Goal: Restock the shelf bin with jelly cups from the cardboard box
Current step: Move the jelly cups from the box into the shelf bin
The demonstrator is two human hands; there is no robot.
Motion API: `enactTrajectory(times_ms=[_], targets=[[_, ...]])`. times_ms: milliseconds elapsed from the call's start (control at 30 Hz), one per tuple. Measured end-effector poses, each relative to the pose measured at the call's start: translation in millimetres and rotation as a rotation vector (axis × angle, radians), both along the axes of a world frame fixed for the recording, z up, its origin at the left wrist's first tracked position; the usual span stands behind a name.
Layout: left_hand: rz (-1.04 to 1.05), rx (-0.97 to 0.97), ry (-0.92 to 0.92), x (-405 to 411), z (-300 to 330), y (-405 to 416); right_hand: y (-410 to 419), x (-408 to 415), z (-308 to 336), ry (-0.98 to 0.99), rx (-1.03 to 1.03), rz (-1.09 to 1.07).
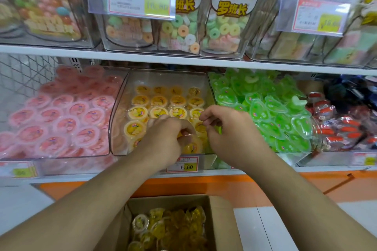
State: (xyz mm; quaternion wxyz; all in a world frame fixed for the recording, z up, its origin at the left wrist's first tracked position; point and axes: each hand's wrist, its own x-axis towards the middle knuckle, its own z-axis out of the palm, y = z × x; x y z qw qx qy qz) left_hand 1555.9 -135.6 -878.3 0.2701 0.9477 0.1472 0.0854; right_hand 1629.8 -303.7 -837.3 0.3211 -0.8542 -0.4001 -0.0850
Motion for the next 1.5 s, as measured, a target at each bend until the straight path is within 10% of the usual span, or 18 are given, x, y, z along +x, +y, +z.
enactTrajectory(times_ms=[1500], targets=[[-0.153, 0.06, -0.202, -47.6, 16.2, 6.5, -18.0, -19.4, 8.8, 0.018, -0.047, 0.108]])
